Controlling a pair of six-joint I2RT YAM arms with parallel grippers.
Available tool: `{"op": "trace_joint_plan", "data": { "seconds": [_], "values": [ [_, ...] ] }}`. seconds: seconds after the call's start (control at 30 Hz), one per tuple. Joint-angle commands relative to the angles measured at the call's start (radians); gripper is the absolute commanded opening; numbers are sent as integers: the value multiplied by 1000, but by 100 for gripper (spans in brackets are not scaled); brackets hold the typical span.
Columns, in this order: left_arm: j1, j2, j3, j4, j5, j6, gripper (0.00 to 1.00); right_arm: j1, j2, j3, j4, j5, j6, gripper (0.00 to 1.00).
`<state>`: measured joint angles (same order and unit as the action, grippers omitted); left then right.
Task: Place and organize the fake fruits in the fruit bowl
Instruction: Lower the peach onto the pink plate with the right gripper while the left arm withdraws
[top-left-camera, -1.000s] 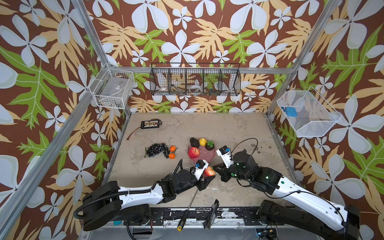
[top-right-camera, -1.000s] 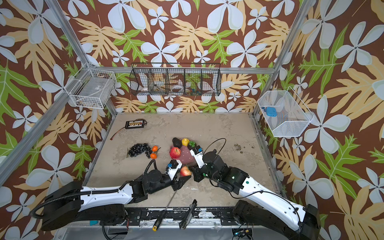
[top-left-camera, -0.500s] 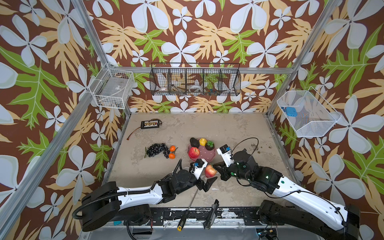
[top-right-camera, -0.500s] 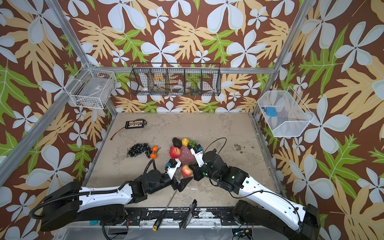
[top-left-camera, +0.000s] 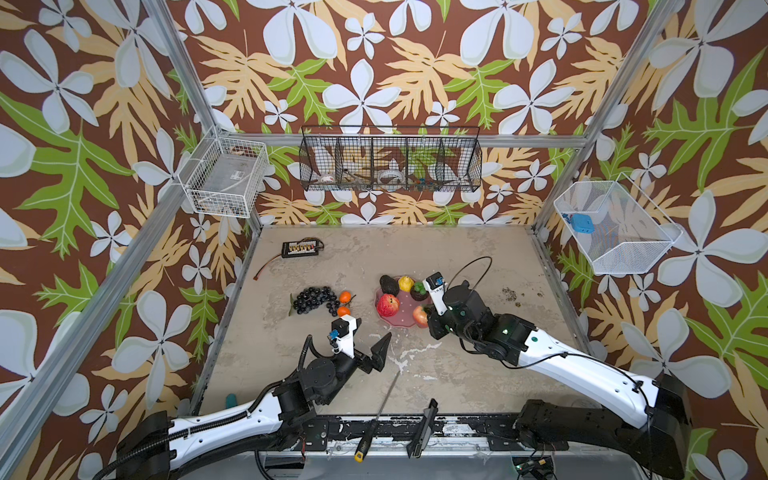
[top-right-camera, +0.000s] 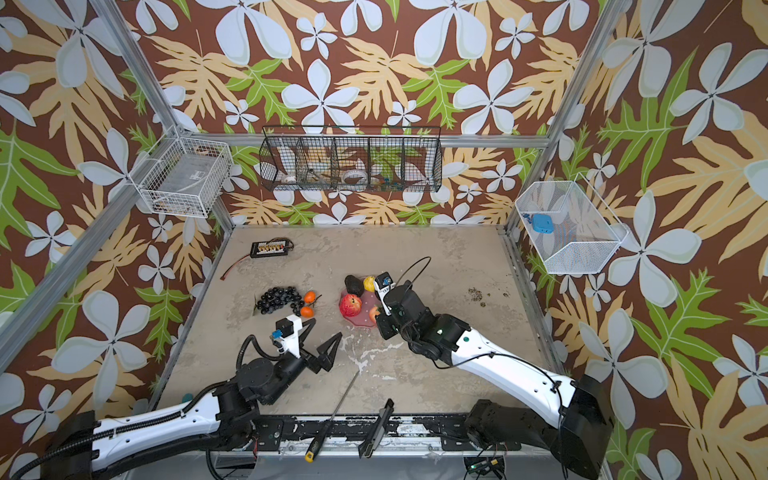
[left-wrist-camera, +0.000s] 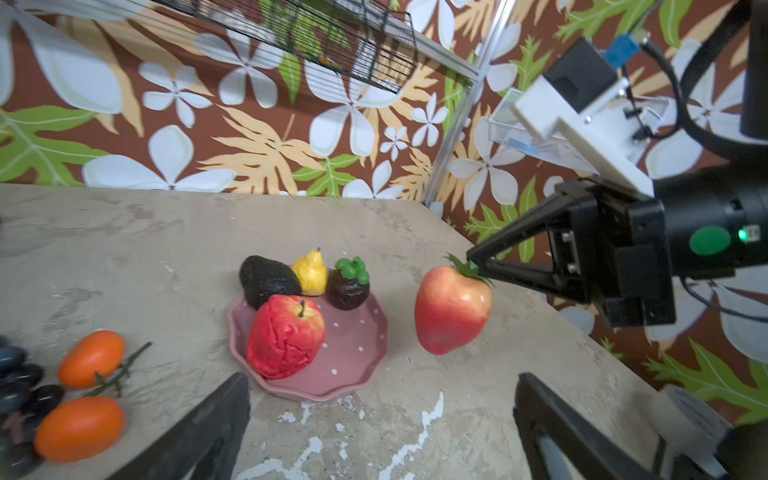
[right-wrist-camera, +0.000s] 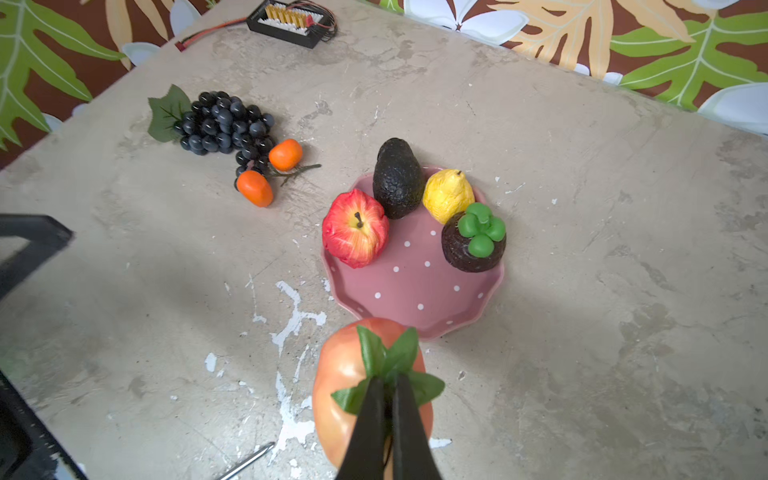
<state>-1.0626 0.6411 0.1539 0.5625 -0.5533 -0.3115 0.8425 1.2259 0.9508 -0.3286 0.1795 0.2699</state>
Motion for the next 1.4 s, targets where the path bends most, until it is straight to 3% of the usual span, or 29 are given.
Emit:
{"op": "trace_joint_plan", "data": {
  "seconds": [0.0,0.17,0.6,1.37],
  "values": [
    [9,-64,-10,-124,-210,-40,100,-12,65,31,49,38,-65,0],
    [9,-106,-15,-173,-275,-52,100,-37,185,99,66,31,-102,0],
    [7,-138,-51,-177,-278,-28,100,-76,431,258,48,-20,-130,0],
    [7,-166,-106,-125,-300,9,100,-107,573,324,60,-3,-138,0]
  ]
}}
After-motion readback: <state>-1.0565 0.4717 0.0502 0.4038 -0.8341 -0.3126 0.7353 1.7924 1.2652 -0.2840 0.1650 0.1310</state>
